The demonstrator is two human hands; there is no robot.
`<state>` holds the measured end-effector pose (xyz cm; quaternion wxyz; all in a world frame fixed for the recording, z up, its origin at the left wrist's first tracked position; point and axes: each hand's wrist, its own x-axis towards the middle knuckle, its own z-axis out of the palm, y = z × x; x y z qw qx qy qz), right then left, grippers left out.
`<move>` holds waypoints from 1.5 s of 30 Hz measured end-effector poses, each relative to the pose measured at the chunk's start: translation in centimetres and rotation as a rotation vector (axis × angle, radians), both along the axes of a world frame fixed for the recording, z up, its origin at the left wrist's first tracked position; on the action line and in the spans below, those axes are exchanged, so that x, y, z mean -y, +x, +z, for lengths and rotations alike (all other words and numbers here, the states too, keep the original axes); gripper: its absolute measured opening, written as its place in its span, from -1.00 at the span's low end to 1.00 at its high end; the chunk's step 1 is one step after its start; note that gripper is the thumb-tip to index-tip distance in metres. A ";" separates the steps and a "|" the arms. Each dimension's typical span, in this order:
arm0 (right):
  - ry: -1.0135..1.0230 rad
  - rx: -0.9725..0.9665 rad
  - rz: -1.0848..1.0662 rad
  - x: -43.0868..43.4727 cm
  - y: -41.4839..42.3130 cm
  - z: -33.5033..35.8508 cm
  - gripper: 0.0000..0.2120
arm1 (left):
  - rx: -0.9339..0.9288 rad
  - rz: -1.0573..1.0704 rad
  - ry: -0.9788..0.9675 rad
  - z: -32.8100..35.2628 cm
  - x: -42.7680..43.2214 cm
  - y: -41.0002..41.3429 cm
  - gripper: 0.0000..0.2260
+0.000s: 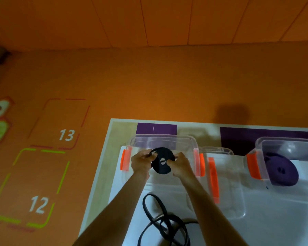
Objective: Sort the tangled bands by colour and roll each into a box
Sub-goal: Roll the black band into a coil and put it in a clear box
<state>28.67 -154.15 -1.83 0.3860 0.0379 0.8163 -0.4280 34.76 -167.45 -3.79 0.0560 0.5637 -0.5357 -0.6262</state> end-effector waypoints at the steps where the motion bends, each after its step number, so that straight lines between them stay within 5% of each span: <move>1: 0.026 0.001 0.040 0.0 -0.3 -0.3 -0.92 | 0.041 -0.027 -0.011 -0.9 0.1 -0.5 -0.82; 8: 0.079 0.130 0.128 -0.1 -1.6 -3.0 -0.71 | 0.189 -0.125 0.008 -4.4 0.9 -2.1 -0.65; 12: 0.068 0.193 0.137 -0.1 -1.7 -3.8 -0.62 | 0.301 -0.196 -0.177 -4.8 0.6 -2.6 -0.64; 17: 0.067 0.185 0.187 0.2 -0.9 -4.9 -0.80 | 0.378 -0.258 -0.269 -4.9 0.4 -3.1 -0.62; 27: 0.122 -0.235 0.376 -0.8 0.4 -0.8 -0.71 | 0.436 -0.638 -0.550 -1.4 1.3 -2.6 -0.62; 32: 0.046 -0.521 0.489 -2.6 3.7 4.5 -0.67 | 0.274 -0.832 -0.730 3.6 -0.2 0.0 -0.80; 38: 0.107 -0.797 0.487 -7.4 11.1 7.1 -0.70 | 0.189 -1.050 -0.982 8.4 -2.7 6.5 -0.74; 45: 0.246 -0.718 0.449 -13.6 20.3 3.2 -0.76 | 0.214 -1.125 -1.227 9.9 -5.5 19.0 -0.77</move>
